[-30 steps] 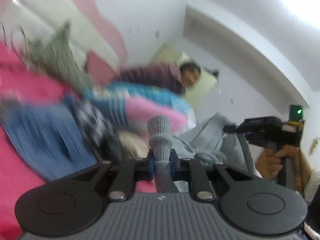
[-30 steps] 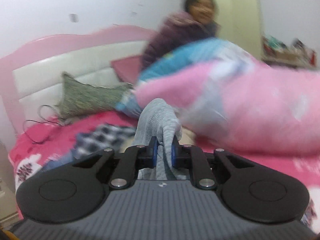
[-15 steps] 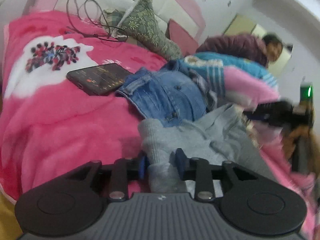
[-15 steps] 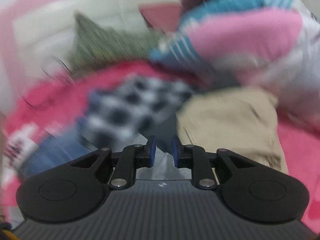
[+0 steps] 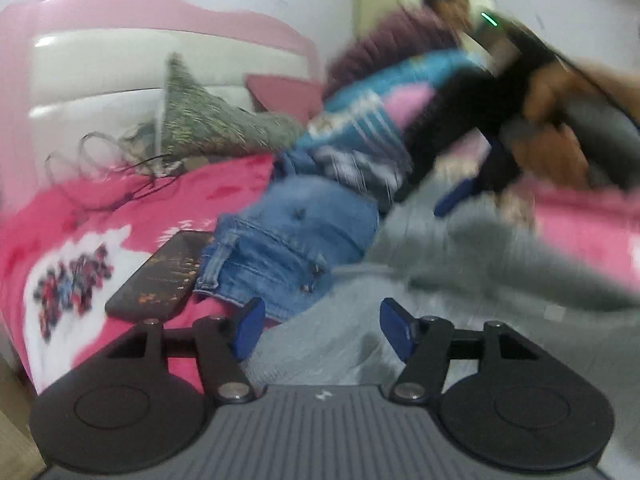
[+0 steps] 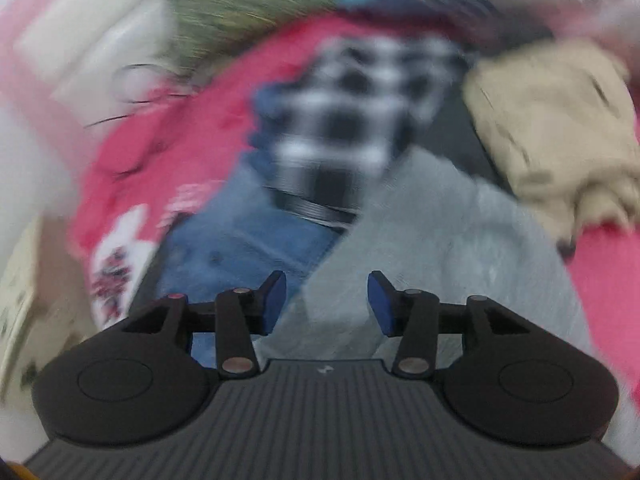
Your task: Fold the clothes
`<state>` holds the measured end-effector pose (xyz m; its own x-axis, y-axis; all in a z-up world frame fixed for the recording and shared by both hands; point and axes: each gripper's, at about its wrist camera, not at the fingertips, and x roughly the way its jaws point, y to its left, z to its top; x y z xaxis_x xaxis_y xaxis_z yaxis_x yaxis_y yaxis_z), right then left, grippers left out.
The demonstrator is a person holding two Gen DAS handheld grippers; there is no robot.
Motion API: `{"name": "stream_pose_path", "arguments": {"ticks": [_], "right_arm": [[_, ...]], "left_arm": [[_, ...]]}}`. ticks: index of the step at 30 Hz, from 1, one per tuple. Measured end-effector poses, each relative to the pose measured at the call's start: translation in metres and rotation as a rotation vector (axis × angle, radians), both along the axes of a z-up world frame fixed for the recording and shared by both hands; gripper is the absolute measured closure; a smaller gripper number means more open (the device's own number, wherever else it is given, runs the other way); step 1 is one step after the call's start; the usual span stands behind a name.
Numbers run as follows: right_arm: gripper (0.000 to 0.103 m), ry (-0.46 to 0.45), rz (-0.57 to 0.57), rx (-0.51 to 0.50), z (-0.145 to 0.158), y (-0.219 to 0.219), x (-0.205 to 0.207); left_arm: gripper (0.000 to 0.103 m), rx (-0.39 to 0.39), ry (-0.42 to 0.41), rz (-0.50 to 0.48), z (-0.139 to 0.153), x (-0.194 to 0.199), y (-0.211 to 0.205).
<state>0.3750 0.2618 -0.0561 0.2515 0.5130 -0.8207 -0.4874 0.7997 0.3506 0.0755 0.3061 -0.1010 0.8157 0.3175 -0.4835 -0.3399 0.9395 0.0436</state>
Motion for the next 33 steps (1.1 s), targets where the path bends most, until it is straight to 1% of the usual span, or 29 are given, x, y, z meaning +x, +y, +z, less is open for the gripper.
{"name": "stream_pose_path", "arguments": {"ticks": [1,3,5,6,7,8,10,11,12,13,14,15,16,17,19,20,21,22,23,24,25,27,29,30,33], "right_arm": [[0.058,0.018,-0.035,-0.006,-0.005,0.001,0.005],[0.06,0.045,-0.092,-0.019,-0.013,0.002,0.014],[0.062,0.061,-0.125,-0.026,-0.019,-0.001,0.017],[0.067,0.069,-0.135,-0.02,-0.023,-0.004,0.019],[0.072,0.076,-0.143,-0.013,-0.027,-0.007,0.022],[0.073,0.083,-0.149,-0.006,-0.03,-0.008,0.023],[0.072,0.104,-0.149,0.007,-0.035,-0.01,0.028],[0.071,0.11,-0.134,0.008,-0.038,-0.01,0.03],[0.065,0.111,-0.096,-0.002,-0.039,-0.006,0.032],[0.06,0.114,-0.072,-0.002,-0.04,-0.003,0.033],[0.059,0.125,-0.077,0.009,-0.041,-0.002,0.034],[0.057,0.129,-0.076,0.011,-0.042,-0.002,0.034],[0.056,0.131,-0.074,0.011,-0.043,-0.001,0.034],[0.056,0.133,-0.071,0.011,-0.044,0.0,0.035],[0.061,0.132,-0.073,0.008,-0.045,0.0,0.035],[0.064,0.128,-0.077,0.002,-0.045,-0.001,0.035],[0.067,0.123,-0.078,0.004,-0.046,-0.001,0.035],[0.078,0.114,-0.075,0.014,-0.046,-0.002,0.034],[0.089,0.095,-0.071,0.012,-0.044,-0.002,0.033],[0.101,0.07,-0.068,0.001,-0.044,-0.003,0.031],[0.103,0.062,-0.068,0.013,-0.044,-0.006,0.03],[0.103,0.057,-0.089,0.068,-0.041,-0.017,0.03],[0.103,0.028,-0.105,0.125,-0.034,-0.026,0.028],[0.103,0.016,-0.114,0.158,-0.031,-0.031,0.028],[0.103,-0.044,-0.052,0.162,-0.018,-0.033,0.018]], "left_arm": [[0.039,0.01,0.022,-0.023,-0.001,0.003,0.0],[0.044,0.022,0.049,-0.056,-0.003,0.005,0.001],[0.056,0.025,0.055,-0.085,-0.005,0.003,0.0],[0.06,0.029,0.057,-0.1,-0.007,0.003,-0.001],[0.067,0.033,0.06,-0.114,-0.009,0.003,-0.002],[0.073,0.037,0.063,-0.128,-0.011,0.003,-0.003],[0.077,0.045,0.068,-0.157,-0.015,0.003,-0.005],[0.077,0.049,0.07,-0.166,-0.017,0.003,-0.006],[0.077,0.054,0.071,-0.168,-0.018,0.004,-0.005],[0.074,0.056,0.072,-0.168,-0.019,0.005,-0.004],[0.066,0.059,0.073,-0.161,-0.019,0.005,-0.003],[0.061,0.065,0.075,-0.148,-0.019,0.005,-0.002],[0.053,0.069,0.079,-0.138,-0.019,0.006,-0.001],[0.053,0.067,0.083,-0.138,-0.019,0.007,0.001],[0.053,0.048,0.088,-0.156,-0.019,0.009,0.006],[0.056,0.033,0.09,-0.167,-0.019,0.01,0.008],[0.057,0.021,0.091,-0.179,-0.019,0.011,0.01],[0.061,0.011,0.091,-0.188,-0.018,0.012,0.012],[0.07,0.006,0.089,-0.198,-0.018,0.012,0.013],[0.078,0.007,0.085,-0.21,-0.017,0.011,0.012],[0.093,0.011,0.08,-0.215,-0.017,0.01,0.011],[0.097,0.027,0.067,-0.21,-0.018,0.009,0.007],[0.103,0.043,0.055,-0.206,-0.019,0.007,0.004],[0.103,0.046,0.047,-0.202,-0.019,0.006,0.003],[0.102,0.043,0.033,-0.208,-0.017,0.002,0.004]]}}
